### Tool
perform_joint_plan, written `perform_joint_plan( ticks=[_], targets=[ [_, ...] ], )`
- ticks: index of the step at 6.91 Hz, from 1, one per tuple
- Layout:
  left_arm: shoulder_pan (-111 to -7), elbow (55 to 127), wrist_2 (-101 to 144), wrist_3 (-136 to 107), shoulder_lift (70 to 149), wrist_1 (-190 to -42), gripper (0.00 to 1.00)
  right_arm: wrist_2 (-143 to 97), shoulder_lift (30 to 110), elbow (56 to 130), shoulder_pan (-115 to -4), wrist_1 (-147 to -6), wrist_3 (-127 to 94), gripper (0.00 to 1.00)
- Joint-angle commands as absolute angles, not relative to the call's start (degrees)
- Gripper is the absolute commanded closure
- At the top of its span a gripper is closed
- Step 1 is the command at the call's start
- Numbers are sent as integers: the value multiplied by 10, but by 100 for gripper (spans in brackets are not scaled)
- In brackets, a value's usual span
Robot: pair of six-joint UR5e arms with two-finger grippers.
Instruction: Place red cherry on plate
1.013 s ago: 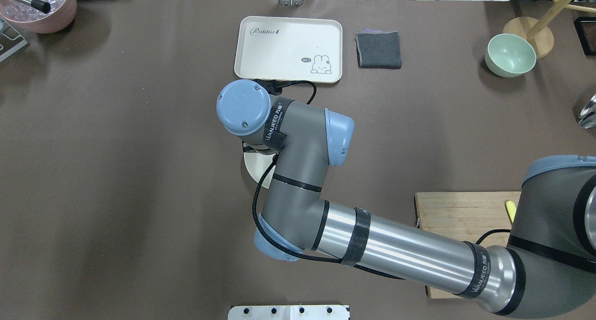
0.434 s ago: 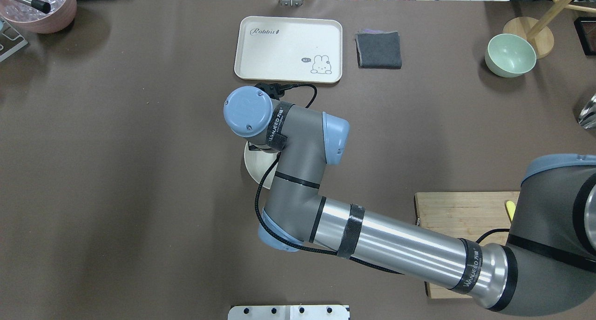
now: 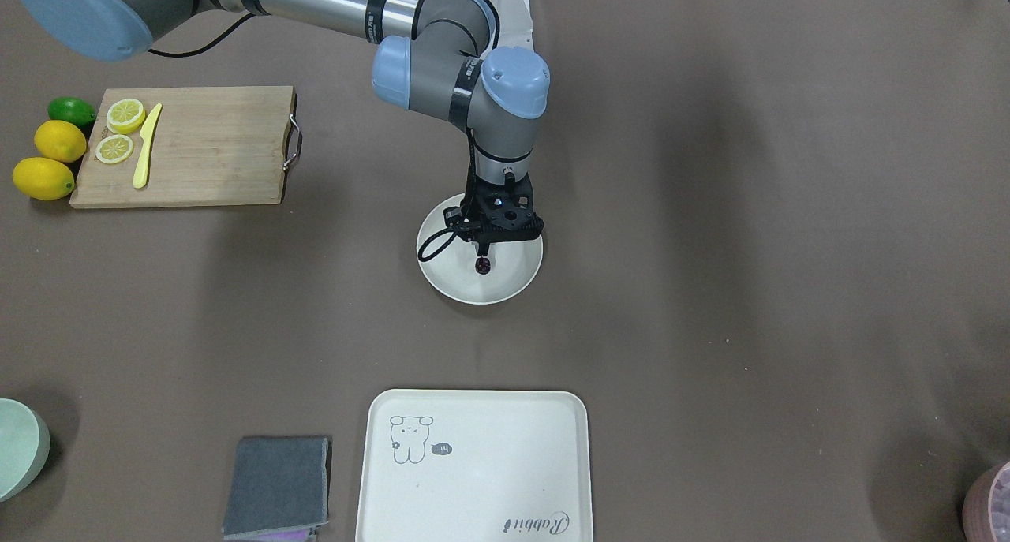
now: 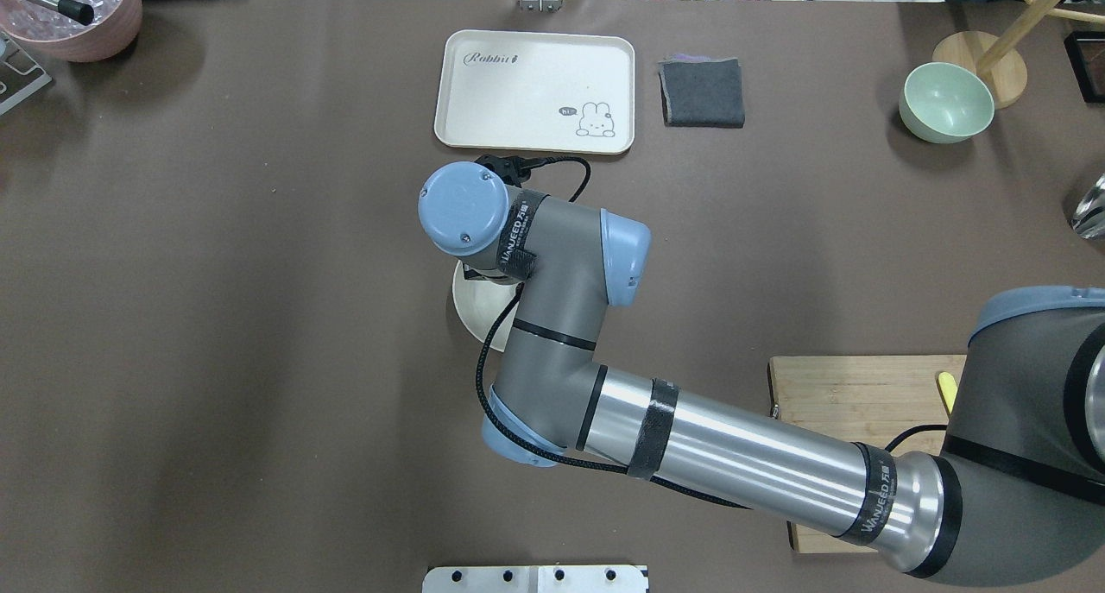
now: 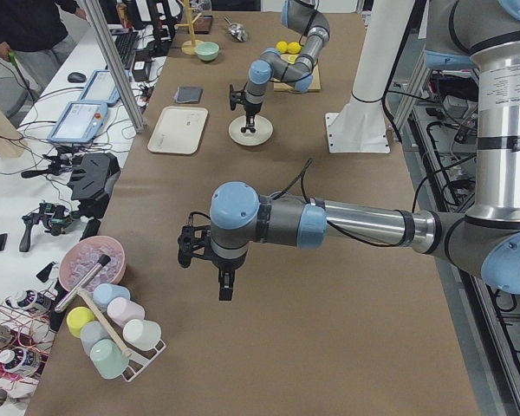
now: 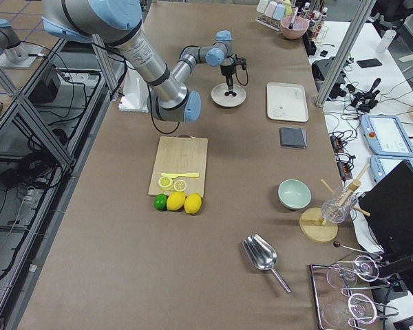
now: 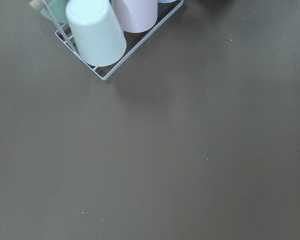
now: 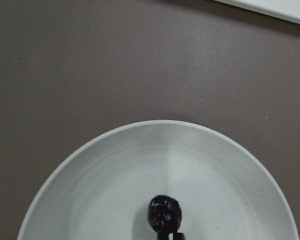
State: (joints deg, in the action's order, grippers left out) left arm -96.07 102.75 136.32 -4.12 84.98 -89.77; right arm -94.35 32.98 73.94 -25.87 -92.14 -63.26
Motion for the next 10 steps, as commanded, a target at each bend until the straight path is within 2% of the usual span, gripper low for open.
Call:
perform_joint_plan(
  ticks=[1,2,3,4,6,7,10],
  targets=[
    [-961,1030,1363,-42,849,-897,2,-947,325,761,-268,-927,-633,2],
    [-961,1029,1363,-41,850,-897,2,-966,324,785,-286,-952,-632,1],
    [-961,1030,1363,-42,850,-896,2,-1009,330,864,-316,-1035,-621,1],
    [-961,1027,1363,-41,852,-896,2,-1023,366,965,-328,-1111,-613,0],
    [-960,1017,1363,-36,853,-896,2,-1098,484,1103,-420,-1156,-494,0],
    [-960,1016,1363,-36,853,-896,2,-1162,538,1117,-501,-1147,-387,0],
    [-960,1014,1362,-40,847,-897,2,-1260,635,1062,-713,-1145,-86,0]
  ],
)
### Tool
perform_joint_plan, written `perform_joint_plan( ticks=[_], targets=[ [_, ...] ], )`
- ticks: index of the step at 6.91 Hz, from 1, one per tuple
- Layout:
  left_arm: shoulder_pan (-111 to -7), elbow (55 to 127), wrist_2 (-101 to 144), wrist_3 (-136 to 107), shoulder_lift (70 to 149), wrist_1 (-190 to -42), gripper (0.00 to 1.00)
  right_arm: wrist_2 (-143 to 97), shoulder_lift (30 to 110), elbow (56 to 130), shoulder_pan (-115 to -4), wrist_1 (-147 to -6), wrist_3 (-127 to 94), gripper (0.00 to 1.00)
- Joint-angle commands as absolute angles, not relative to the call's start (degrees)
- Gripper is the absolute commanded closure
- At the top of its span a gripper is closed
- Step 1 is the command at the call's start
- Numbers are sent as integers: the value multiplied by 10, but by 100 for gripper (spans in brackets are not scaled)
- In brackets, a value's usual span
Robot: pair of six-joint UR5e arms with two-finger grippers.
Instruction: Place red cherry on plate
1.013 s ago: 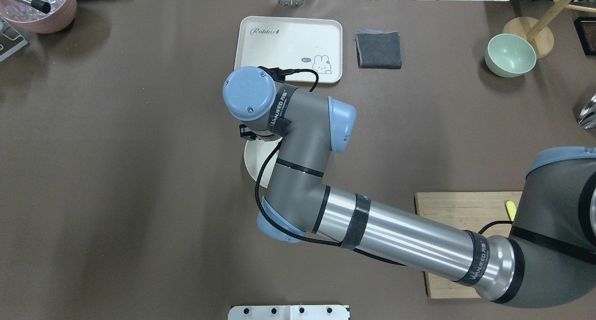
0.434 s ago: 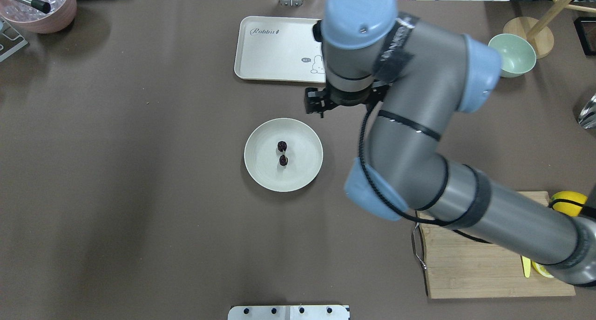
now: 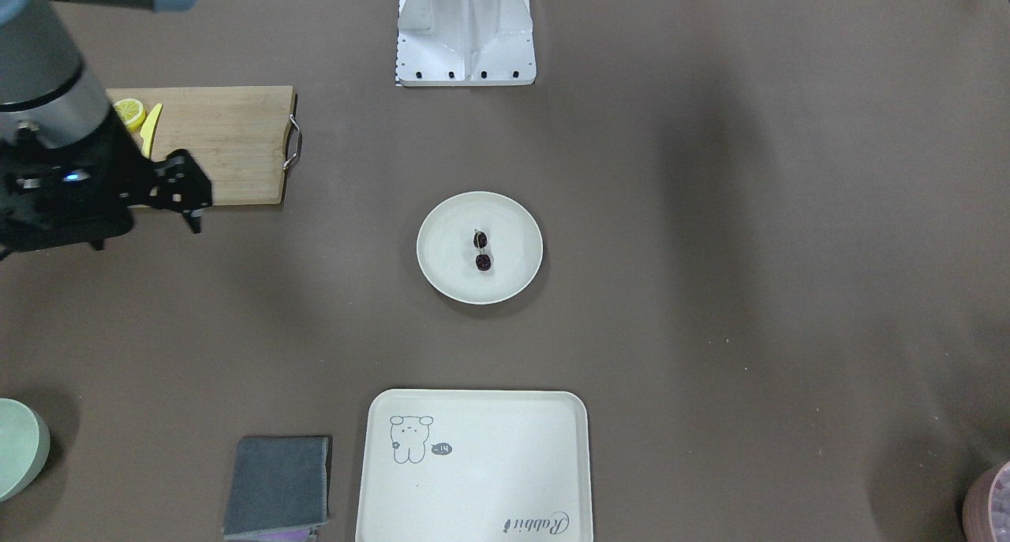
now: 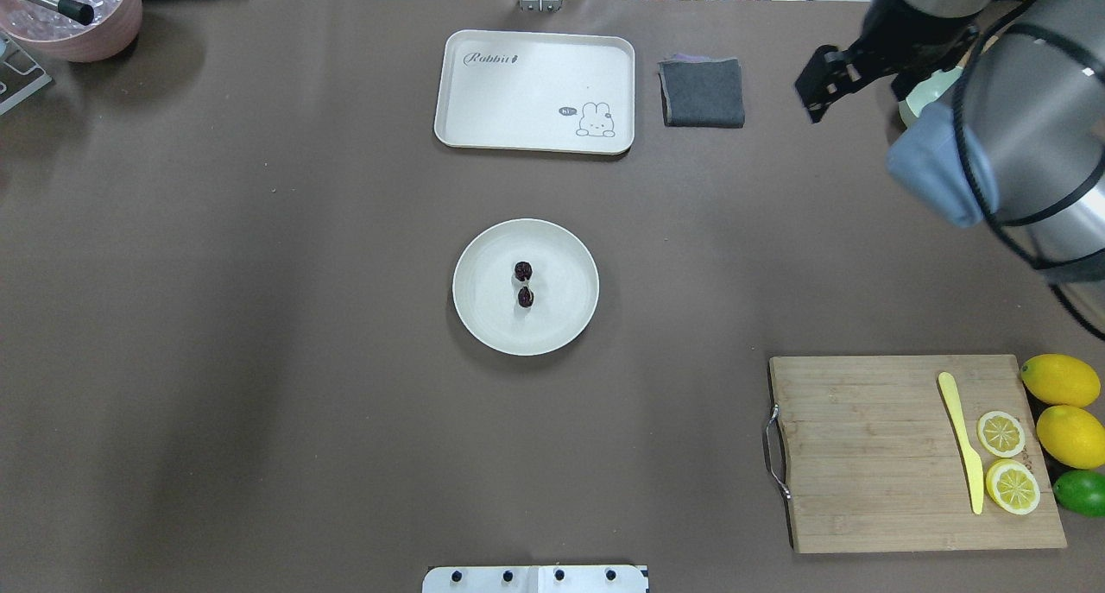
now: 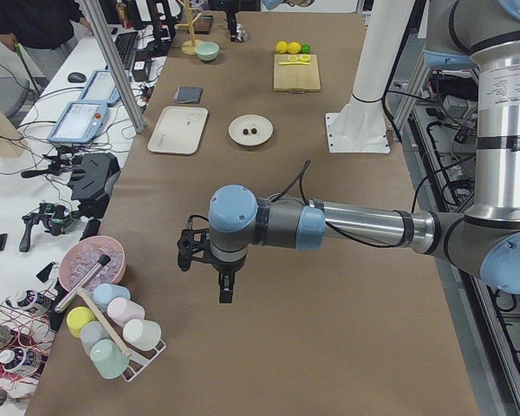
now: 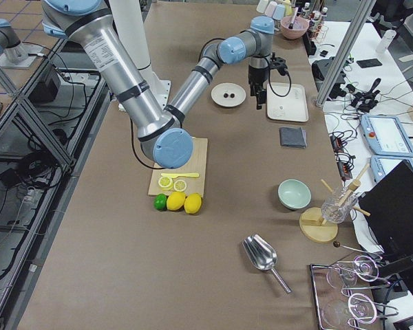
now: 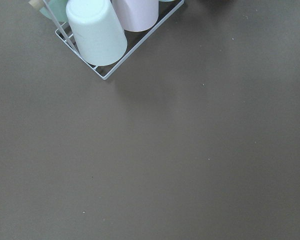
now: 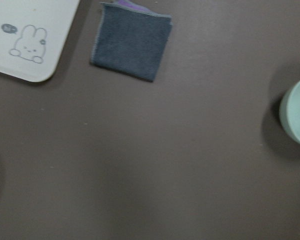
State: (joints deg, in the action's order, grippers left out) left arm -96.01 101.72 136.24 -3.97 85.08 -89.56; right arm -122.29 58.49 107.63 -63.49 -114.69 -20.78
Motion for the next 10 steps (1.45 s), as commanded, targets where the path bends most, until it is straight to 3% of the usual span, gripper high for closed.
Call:
perform_joint_plan(
  ticks=[1,7,10],
  targets=[
    [-961,1019,1362,-37,845,-897,2,-1265,674,1061,-752,-1145,-24,0],
    [-960,942,1326,107,841,-909,2,-1333,765,1042,-892,-1131,163,0],
    [-962,919,1325,99,838,-917,2,-1391,820,1040,-906,-1134,188,0]
  ],
)
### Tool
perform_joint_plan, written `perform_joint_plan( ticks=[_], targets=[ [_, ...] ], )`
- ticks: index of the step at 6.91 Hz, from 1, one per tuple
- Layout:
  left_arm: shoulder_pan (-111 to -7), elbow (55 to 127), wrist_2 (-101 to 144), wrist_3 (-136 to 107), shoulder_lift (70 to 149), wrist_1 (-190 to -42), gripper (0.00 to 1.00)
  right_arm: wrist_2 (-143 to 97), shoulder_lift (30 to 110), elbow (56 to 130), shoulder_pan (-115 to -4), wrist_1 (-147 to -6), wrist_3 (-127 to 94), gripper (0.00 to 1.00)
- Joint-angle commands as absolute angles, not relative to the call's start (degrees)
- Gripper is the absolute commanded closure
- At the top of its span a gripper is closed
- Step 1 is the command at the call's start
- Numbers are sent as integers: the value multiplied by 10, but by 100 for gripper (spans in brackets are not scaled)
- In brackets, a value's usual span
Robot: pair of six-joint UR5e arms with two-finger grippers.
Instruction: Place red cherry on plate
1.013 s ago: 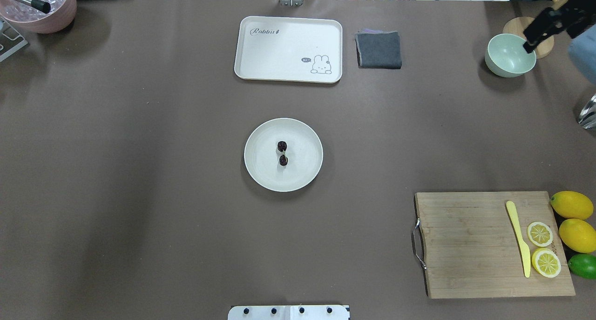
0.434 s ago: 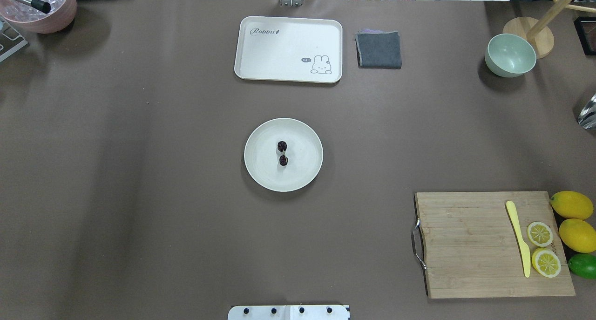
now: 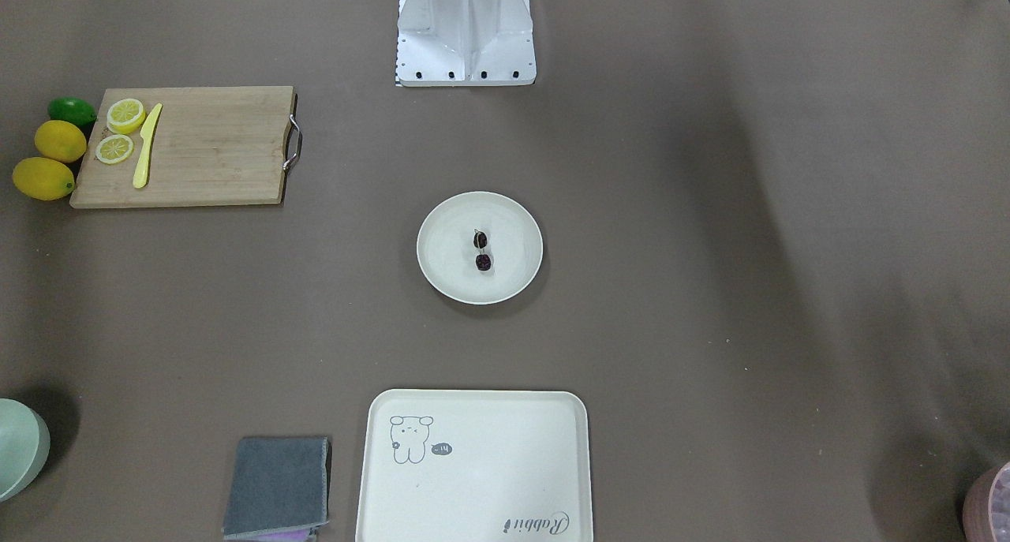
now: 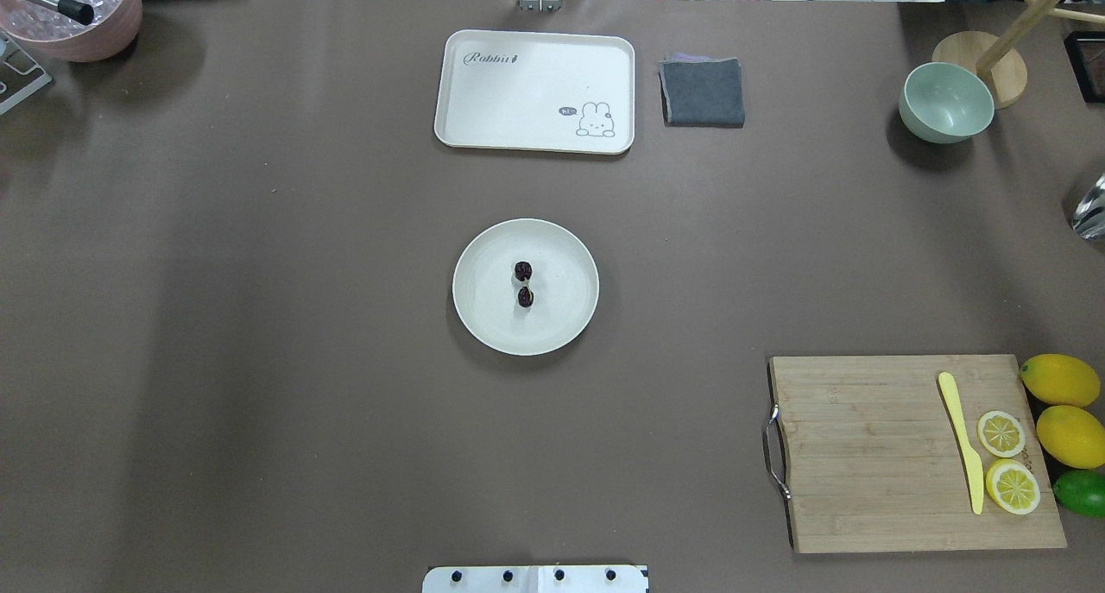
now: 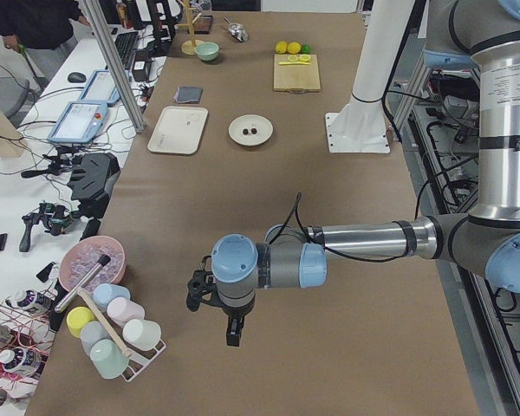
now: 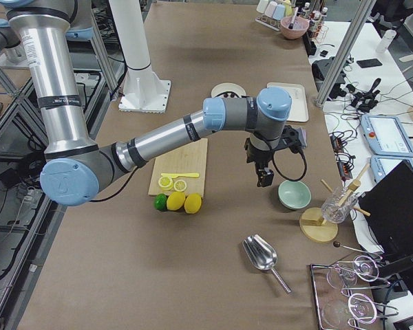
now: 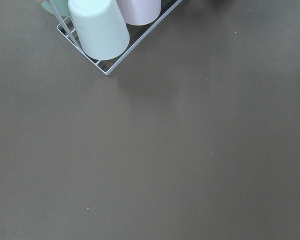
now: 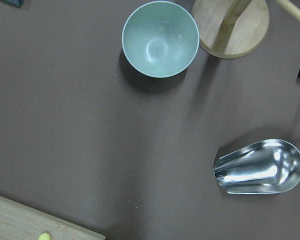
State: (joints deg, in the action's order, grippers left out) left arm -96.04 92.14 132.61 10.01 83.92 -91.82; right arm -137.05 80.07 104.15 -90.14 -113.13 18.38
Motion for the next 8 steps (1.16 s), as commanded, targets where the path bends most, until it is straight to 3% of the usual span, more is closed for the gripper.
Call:
perform_joint_plan(
  ticks=[1,8],
  targets=[
    [-962,928,1327,100,835,-915,2,-1408,844,1053,-913,-1131,190,0],
    [-965,926,1339,106,822,-919,2,-1326,838,1083,-931,-1130,187,0]
  ],
)
